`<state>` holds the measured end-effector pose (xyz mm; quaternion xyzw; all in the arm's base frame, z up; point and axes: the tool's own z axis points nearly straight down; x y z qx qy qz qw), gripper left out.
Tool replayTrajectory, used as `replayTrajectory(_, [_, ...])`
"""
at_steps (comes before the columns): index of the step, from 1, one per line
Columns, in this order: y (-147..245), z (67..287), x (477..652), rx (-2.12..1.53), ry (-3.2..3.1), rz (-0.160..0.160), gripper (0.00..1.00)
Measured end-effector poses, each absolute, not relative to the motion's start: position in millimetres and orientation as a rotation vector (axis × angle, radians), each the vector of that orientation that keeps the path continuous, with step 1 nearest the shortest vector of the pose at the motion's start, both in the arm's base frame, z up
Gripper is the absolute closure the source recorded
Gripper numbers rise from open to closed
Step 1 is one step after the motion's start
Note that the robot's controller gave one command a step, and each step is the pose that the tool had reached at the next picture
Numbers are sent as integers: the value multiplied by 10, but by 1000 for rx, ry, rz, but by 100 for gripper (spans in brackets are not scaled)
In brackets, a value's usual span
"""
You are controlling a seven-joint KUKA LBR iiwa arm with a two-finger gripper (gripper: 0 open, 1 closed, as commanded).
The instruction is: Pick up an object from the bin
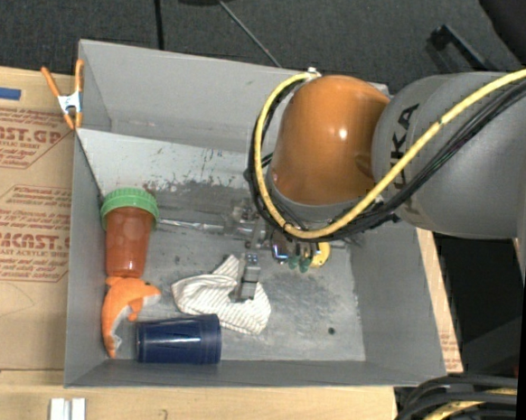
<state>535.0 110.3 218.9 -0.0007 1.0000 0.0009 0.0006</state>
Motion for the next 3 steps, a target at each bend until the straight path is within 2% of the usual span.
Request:
replayTrajectory(1, [860, 1702, 5170, -103, 3133, 2, 0])
replayTrajectory(2, [740, 743, 4983, -291, 3128, 1, 100])
replayTrajectory(3, [740, 743, 4983, -290, 3128, 2, 100])
